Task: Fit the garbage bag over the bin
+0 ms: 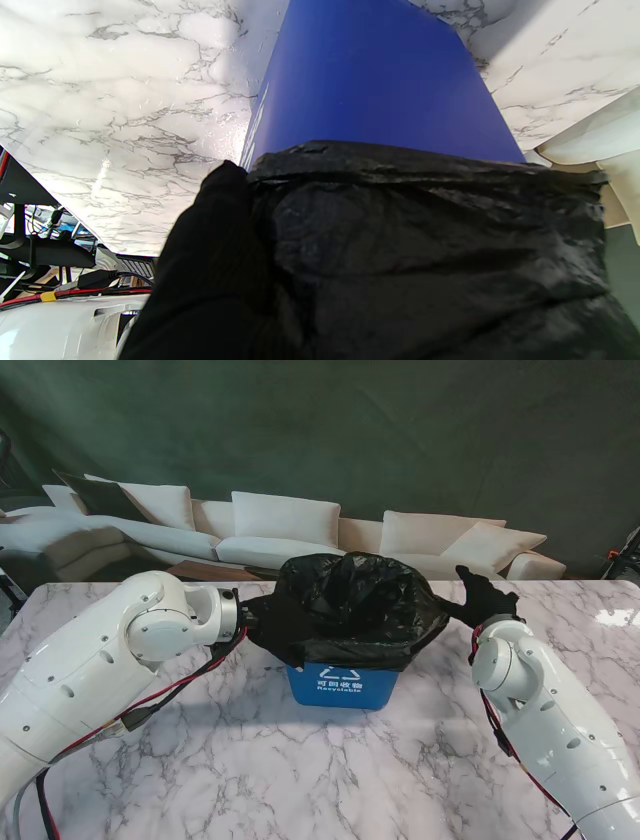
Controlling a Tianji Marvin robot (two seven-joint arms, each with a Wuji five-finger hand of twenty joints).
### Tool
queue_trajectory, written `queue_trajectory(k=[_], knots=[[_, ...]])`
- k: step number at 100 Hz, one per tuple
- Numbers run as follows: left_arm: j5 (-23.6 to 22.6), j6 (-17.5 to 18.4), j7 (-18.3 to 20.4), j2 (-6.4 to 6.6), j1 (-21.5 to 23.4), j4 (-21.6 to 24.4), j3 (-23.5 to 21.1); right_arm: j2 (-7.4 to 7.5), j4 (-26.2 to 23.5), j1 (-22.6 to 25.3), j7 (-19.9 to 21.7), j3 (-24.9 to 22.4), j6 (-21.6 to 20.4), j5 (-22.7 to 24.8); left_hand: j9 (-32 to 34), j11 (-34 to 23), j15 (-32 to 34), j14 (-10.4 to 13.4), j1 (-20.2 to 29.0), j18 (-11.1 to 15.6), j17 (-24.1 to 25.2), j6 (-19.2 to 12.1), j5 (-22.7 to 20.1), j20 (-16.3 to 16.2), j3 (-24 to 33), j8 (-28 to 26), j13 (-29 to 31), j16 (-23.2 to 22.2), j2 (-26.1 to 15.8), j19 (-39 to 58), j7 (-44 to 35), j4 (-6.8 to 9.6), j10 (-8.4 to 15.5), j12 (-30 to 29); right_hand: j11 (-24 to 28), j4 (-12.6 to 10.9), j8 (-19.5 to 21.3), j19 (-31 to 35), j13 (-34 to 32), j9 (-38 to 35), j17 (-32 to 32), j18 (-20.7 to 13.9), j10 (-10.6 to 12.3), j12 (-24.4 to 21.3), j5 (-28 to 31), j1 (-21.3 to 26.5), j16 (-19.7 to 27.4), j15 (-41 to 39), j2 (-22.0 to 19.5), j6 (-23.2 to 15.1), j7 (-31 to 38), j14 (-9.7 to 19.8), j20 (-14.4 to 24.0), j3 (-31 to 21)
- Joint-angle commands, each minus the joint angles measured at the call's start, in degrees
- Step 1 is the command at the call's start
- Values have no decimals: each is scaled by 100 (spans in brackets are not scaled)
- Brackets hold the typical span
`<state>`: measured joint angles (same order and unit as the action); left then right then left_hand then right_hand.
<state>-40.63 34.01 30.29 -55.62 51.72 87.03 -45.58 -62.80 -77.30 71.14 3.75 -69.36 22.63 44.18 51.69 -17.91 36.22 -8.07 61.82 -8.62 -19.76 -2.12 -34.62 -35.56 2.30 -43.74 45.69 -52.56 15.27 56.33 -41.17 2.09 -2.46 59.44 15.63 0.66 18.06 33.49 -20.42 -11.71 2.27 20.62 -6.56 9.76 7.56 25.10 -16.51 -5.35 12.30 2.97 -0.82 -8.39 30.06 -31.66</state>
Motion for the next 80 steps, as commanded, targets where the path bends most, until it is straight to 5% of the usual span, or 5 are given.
queue_trajectory(k=[1, 14, 59, 70, 80], knots=[[-48, -5, 171, 5, 101, -104, 102, 2, -30, 51, -72, -75, -48, -88, 138, -174, 179, -54, 856, -107, 0, -310, -258, -136, 463, -34, 36, -27, -244, 170, -111, 185, -51, -4, -165, -281, -94, -236, 149, 188, 137, 114, 54, -56, 105, -170, 63, 219, 416, 115, -92, 10, 161, -769], [-34, -14, 168, 3, 90, -113, 119, -10, -119, 133, -100, -216, -66, -170, 139, -176, 177, -57, 859, -114, 0, -304, -263, -136, 466, -35, 33, -26, -244, 170, -113, 185, -48, -4, -170, -549, -18, -344, 150, 183, 115, 79, 94, -54, 97, -644, 50, 233, 526, 94, -86, 38, 304, -1655], [-8, -30, 220, 13, 61, -107, 157, 43, -380, 391, 382, -624, -36, -602, 135, -180, 180, -55, 856, -108, -4, -309, -263, -134, 465, -38, 39, -28, -247, 168, -115, 182, -64, -7, -220, 137, 386, -1361, 494, 183, 264, -251, 201, -76, 45, -557, 161, 354, -1694, -444, 666, 161, 676, 2195], [-2, -29, 229, 14, 55, -107, 159, 75, -397, 428, 590, -713, -277, -792, 136, -185, 184, -55, 861, -115, -7, -305, -262, -134, 469, -39, 43, -29, -249, 169, -115, 184, -62, -6, -205, -64, 193, -1473, 465, 172, 182, -219, 228, -64, 4, 708, 188, 371, -641, -378, 743, 152, 687, 991], [2, -28, 238, 17, 52, -107, 160, 58, -352, 456, 511, -779, -465, -886, 139, -189, 187, -61, 853, -108, -6, -306, -260, -134, 463, -38, 46, -31, -243, 169, -113, 182, -66, -7, -120, -678, 61, -1516, 304, 130, 115, -159, 213, -28, -16, -64, 196, 345, 680, -234, 706, 111, 718, -2011]])
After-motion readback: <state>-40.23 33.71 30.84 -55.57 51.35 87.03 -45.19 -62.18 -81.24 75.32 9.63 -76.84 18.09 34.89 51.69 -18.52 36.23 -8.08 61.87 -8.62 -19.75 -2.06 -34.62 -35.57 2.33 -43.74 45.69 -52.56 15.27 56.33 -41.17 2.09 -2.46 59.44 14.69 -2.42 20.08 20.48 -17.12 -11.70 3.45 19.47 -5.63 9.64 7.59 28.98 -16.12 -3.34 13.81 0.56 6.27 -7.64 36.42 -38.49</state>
